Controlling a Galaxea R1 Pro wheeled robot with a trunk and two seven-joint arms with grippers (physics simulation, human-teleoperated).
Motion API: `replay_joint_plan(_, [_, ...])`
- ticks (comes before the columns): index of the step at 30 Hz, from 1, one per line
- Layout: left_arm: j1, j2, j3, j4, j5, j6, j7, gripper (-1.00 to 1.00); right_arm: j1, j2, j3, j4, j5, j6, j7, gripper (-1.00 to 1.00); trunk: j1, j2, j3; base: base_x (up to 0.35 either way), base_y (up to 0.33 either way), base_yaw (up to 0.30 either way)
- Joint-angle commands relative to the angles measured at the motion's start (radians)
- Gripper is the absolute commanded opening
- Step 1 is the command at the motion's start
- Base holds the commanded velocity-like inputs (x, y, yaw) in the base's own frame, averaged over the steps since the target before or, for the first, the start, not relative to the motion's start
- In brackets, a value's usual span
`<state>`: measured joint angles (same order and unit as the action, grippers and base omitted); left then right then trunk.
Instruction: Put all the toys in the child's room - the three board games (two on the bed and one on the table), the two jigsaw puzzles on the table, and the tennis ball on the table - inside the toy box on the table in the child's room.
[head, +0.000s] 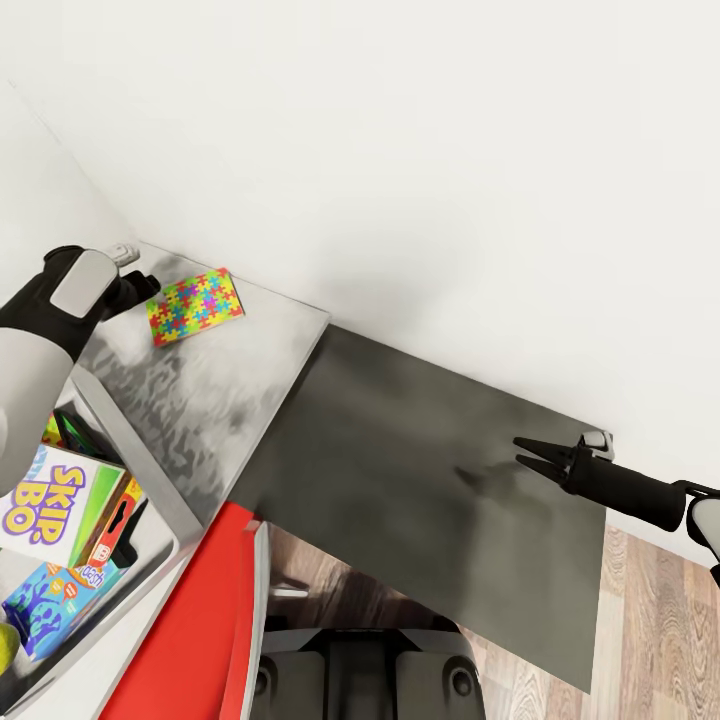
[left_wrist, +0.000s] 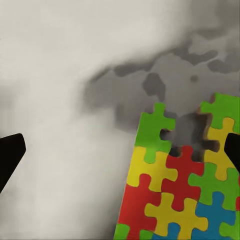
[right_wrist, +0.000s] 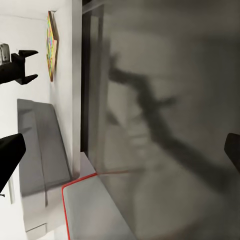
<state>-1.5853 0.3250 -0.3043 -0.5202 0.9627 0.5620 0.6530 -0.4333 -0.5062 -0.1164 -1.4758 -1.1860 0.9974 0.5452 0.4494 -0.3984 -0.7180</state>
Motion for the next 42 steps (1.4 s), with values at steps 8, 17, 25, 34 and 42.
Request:
replay_joint_plan(8, [-0.001,0.002,-0.009,0.022,0.009,0.001,0.004,1.0,-0.001,0.0,-0.001,0.0,0.005,0.004,0.006,1.0,0.001,-0.002,-0.001,0.0,0.0,0.0])
replay_joint_plan(17, [-0.001,0.002,-0.008,0.054,0.01,0.001,-0.002,1.0,-0.001,0.0,-0.001,0.0,0.005,0.004,0.006,1.0,0.001,-0.002,-0.001,0.0,0.0,0.0])
replay_joint_plan(25, [-0.001,0.002,-0.009,0.071,0.01,0.001,-0.005,1.0,-0.001,0.0,-0.001,0.0,0.005,0.004,0.006,1.0,0.001,-0.002,-0.001,0.0,0.0,0.0])
replay_joint_plan(34, [-0.001,0.002,-0.01,0.075,0.01,0.001,-0.006,1.0,-0.001,0.0,-0.001,0.0,0.005,0.004,0.006,1.0,0.001,-0.002,-0.001,0.0,0.0,0.0])
replay_joint_plan(42, [-0.001,0.002,-0.01,0.073,0.01,0.001,-0.006,1.0,-0.001,0.0,-0.001,0.0,0.005,0.004,0.006,1.0,0.001,-0.002,-0.001,0.0,0.0,0.0])
